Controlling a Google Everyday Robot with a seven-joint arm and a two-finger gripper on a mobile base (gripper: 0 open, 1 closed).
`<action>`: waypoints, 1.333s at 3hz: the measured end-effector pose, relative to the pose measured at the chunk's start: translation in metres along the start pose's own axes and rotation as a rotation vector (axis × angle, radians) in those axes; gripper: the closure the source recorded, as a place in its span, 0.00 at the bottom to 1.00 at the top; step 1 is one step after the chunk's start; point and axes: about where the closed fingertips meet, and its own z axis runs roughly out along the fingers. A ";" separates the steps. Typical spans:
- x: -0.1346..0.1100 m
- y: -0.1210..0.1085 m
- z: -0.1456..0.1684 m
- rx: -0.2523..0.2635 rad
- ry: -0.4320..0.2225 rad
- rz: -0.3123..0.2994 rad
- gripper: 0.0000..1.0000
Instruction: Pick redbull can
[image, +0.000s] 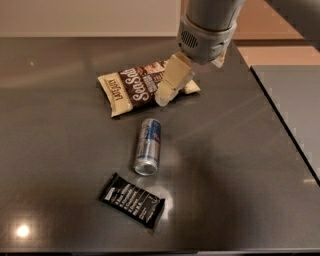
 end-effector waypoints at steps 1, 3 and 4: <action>-0.005 0.004 0.007 -0.001 0.023 0.038 0.00; -0.017 0.011 0.020 0.001 0.055 0.180 0.00; -0.022 0.017 0.036 -0.008 0.097 0.251 0.00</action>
Offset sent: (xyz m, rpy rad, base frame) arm -0.0008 0.0144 -0.0182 -0.0223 0.0927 -0.2084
